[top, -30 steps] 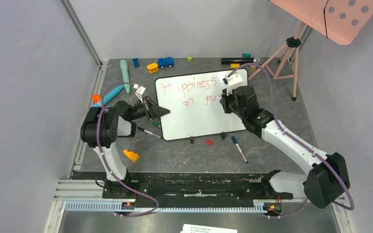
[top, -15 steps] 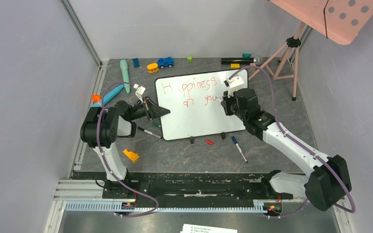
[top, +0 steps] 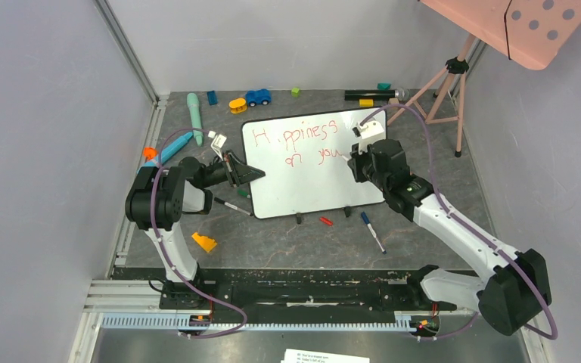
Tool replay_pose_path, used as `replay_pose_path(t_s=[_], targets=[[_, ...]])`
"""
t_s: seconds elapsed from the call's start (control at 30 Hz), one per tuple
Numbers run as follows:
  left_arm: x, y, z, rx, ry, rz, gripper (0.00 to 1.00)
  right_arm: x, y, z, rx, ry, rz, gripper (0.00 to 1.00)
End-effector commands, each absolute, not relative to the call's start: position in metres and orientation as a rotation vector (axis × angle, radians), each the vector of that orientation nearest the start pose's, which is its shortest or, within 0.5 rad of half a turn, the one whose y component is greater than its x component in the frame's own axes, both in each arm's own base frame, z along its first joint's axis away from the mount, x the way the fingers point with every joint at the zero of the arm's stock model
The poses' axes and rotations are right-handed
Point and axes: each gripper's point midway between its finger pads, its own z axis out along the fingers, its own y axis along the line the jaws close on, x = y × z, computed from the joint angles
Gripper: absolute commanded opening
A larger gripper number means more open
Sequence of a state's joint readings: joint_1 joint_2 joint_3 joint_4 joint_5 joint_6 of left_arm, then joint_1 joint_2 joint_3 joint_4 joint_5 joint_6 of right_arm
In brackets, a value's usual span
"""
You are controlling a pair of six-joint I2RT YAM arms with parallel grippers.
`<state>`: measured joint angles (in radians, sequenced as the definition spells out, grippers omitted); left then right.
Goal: Write a sentence on the whiteboard
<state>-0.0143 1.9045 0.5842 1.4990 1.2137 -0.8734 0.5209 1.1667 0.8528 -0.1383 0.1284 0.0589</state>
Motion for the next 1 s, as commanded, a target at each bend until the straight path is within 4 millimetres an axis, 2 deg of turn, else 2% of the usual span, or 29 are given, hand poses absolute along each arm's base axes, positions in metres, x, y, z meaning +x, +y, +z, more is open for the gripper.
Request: replay_pose_path(t_s=[0.0,0.33,0.7,0.97], targets=[[0.336,-0.177,0.142,0.552,1.569,-1.417,0.02,0.339,0.172,0.233,-0.364,1.885,0.278,0.0],[0.336,-0.177,0.142,0.554,1.568,-1.417,0.02,0.349,0.172,0.24,-0.347,1.873,0.269,0.0],[0.336,-0.177,0.142,0.552,1.568,-1.416,0.02,0.36,0.176,0.229,-0.353,1.897,0.26,0.0],[0.336,-0.177,0.141,0.551,1.57,-1.417,0.02,0.366,0.164,0.223,-0.316,1.921,0.194,0.0]])
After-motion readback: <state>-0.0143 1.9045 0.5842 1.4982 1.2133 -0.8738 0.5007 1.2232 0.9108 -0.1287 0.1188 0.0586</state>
